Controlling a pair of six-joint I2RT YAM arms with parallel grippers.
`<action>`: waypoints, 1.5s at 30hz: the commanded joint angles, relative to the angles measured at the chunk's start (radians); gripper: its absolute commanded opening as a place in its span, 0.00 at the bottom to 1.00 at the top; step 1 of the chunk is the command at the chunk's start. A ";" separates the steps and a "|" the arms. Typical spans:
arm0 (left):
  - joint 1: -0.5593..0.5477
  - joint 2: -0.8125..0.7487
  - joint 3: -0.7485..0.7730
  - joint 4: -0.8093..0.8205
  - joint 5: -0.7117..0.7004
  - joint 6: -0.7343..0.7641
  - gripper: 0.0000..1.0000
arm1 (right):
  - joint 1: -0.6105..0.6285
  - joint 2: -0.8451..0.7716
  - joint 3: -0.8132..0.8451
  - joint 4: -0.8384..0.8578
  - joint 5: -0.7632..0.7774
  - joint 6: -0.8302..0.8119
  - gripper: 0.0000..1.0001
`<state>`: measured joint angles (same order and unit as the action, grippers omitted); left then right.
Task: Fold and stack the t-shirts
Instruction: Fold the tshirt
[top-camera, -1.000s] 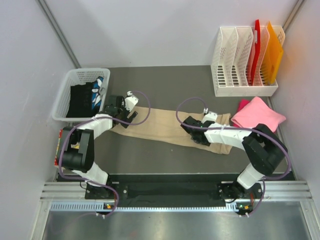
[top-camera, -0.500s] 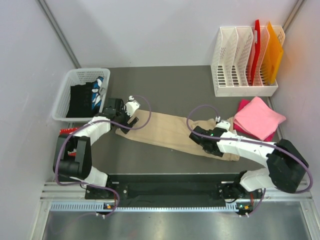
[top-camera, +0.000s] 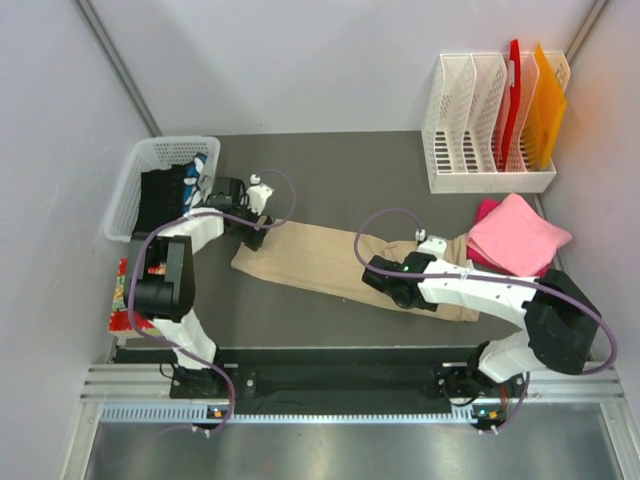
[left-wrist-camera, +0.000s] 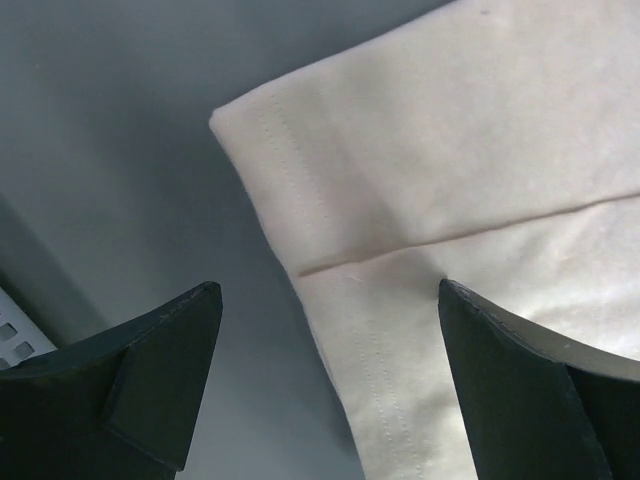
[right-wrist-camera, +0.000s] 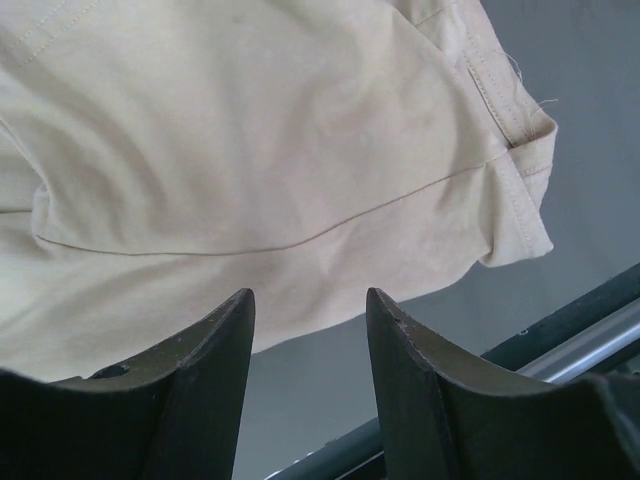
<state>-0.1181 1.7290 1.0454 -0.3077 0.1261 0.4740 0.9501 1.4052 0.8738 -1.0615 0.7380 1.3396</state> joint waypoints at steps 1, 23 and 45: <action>0.053 0.035 0.073 -0.070 0.096 -0.057 0.93 | 0.038 0.031 0.066 -0.077 0.063 0.064 0.48; 0.077 0.202 0.171 -0.275 0.222 0.021 0.53 | 0.059 -0.035 0.067 -0.091 0.084 0.087 0.47; 0.239 0.021 0.240 -0.427 0.153 0.077 0.00 | 0.059 -0.100 0.037 -0.089 0.098 0.081 0.47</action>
<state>0.0921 1.8465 1.2419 -0.6804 0.3210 0.5167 0.9924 1.3472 0.9051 -1.1454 0.8047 1.4109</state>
